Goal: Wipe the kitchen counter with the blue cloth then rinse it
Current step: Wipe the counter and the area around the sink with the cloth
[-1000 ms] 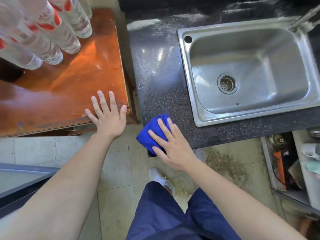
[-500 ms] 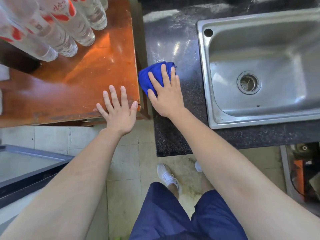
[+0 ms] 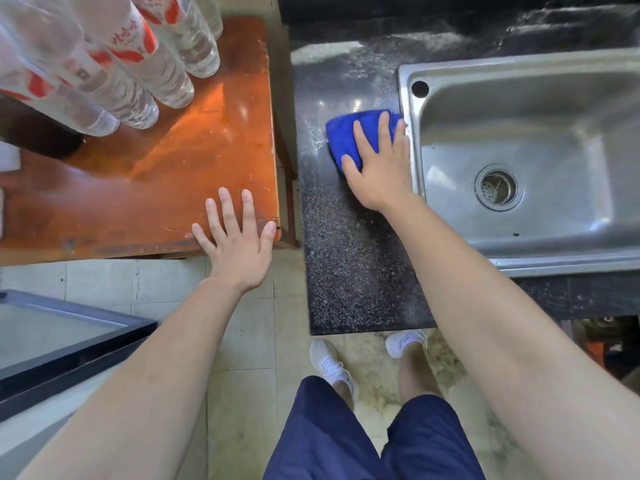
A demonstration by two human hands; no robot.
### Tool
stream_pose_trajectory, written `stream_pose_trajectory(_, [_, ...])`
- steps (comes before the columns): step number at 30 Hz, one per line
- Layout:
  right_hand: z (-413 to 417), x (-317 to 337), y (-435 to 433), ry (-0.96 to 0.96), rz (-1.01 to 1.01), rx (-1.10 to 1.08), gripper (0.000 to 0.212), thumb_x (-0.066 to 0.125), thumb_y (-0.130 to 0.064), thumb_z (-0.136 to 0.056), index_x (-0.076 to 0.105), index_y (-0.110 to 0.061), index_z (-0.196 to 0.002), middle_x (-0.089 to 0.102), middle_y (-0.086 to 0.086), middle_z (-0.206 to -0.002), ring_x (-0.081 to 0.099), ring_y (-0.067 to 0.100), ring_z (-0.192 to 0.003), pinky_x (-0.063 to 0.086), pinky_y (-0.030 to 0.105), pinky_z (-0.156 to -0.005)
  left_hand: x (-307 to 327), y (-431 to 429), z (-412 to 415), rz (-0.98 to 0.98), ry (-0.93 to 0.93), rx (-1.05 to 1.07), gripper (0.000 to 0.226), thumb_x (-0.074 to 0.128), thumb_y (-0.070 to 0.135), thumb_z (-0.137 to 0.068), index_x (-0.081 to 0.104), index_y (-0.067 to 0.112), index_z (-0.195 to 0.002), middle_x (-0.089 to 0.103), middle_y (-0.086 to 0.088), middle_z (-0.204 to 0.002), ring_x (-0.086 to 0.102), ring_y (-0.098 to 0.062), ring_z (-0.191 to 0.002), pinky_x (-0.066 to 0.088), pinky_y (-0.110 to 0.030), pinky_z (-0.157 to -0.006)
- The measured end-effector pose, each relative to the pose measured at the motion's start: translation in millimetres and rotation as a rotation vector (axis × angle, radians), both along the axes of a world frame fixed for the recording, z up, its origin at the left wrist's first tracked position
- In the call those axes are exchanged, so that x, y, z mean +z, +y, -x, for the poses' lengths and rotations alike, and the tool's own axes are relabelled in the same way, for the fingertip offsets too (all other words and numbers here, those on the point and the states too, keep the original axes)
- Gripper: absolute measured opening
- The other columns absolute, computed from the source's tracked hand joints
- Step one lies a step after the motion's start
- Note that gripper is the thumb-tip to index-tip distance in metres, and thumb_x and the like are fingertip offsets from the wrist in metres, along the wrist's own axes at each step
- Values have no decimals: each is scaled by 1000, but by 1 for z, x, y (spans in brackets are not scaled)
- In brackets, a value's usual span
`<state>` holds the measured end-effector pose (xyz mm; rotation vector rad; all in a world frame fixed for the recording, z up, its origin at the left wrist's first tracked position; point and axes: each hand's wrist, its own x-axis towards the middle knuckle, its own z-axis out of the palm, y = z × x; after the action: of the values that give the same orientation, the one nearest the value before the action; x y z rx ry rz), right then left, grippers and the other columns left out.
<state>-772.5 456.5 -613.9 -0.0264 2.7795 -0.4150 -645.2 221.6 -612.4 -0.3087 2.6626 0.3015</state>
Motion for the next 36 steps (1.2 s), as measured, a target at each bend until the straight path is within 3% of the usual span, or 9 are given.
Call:
stream_pose_trajectory(3, [11,1,-28,-12,-18,-13,67,27,-54,-102,9,-28,-162,-10,17,-167,-15,44,-151,-5,51,-124,0,0,2,-1,9,3,67,12,56,-102,-12,28,-158,-28,-6,-163,-26,-30,-150,-14,-63,-116])
stream_pose_trajectory(6, [-40,-2,-28,48,32,149,65,31,-52,-102,17,-28,-161,-4,15,-168,-10,42,-153,-1,52,-125,1,-2,-1,-2,6,13,67,11,56,-102,-12,28,-158,-29,-6,-163,-27,-31,-149,-14,-63,-116])
stream_pose_trajectory(9, [-118,-9,2,100,83,331,63,38,-49,-100,30,-24,-158,6,14,-169,-3,41,-154,6,53,-125,1,-2,0,0,5,8,68,10,57,-102,-14,28,-158,-29,-6,-163,-27,-31,-149,-15,-63,-115])
stream_pose_trajectory(14, [-181,-12,68,123,31,415,63,44,-47,-99,36,-21,-156,13,15,-167,1,39,-155,15,55,-123,-1,0,0,3,21,8,68,11,57,-102,-11,27,-159,-27,-7,-164,-25,-31,-150,-13,-64,-115])
stream_pose_trajectory(17, [-189,-14,63,135,23,324,63,48,-44,-96,40,-20,-154,16,16,-166,5,41,-154,17,58,-122,-2,1,1,3,31,5,68,13,56,-102,-9,26,-159,-25,-8,-164,-24,-33,-150,-13,-64,-115])
stream_pose_trajectory(20, [-182,-11,34,93,19,175,66,44,-49,-96,34,-25,-156,10,15,-168,2,43,-153,9,55,-124,-2,1,1,-1,24,6,68,13,56,-102,-10,26,-159,-26,-8,-164,-25,-33,-150,-14,-64,-114])
stream_pose_trajectory(30, [-47,-11,-71,95,10,67,66,29,-56,-102,16,-29,-161,-4,16,-168,-8,44,-152,1,53,-124,-4,0,2,35,40,4,67,12,56,-103,-11,27,-159,-24,-7,-165,-23,-32,-151,-12,-64,-115])
stream_pose_trajectory(36, [-170,-16,-51,109,102,135,64,40,-52,-100,29,-27,-158,6,17,-168,1,45,-152,8,53,-124,-6,1,-2,21,56,19,67,14,56,-103,-6,27,-159,-21,-7,-165,-20,-32,-151,-10,-65,-115])
